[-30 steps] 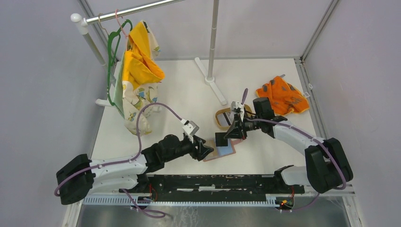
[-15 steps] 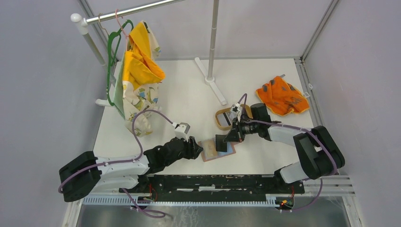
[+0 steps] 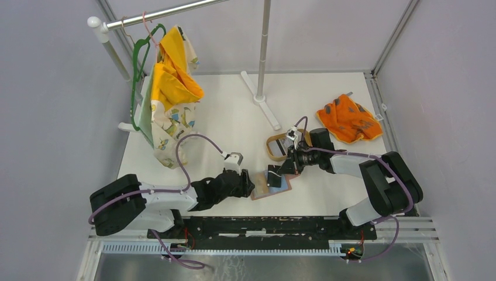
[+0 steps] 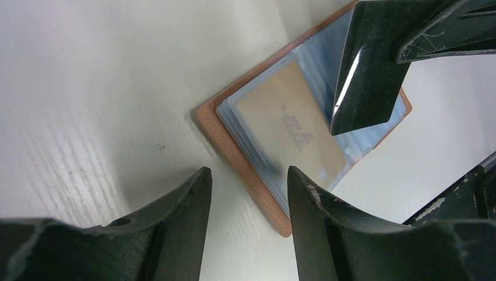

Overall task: Put the credit cards into the card holder
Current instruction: Insert the credit card into the card holder.

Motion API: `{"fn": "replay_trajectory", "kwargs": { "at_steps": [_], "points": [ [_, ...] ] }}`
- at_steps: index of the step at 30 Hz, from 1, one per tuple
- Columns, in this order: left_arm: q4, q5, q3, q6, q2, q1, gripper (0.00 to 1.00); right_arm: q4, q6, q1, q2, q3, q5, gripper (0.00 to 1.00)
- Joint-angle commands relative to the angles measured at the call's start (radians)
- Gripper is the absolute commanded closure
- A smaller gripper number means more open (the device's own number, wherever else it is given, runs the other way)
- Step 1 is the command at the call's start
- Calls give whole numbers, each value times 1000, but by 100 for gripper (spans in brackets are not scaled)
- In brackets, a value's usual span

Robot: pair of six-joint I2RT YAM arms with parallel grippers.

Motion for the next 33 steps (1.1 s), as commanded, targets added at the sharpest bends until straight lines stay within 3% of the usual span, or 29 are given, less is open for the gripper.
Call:
{"fn": "replay_trajectory", "kwargs": {
  "at_steps": [1, 11, 23, 33],
  "points": [
    [-36, -58, 66, -41, 51, -20, 43, -5, -5, -6, 0, -5, 82, 100],
    [-152, -128, 132, -59, 117, -36, 52, -30, -26, 14, 14, 6, 91, 100],
    [-172, -142, 159, -65, 193, -37, 66, 34, 13, -30, -71, -1, -51, 100],
    [-172, -143, 156, -80, 196, -40, 68, 54, 57, -26, -32, -21, -26, 100]
  ]
}}
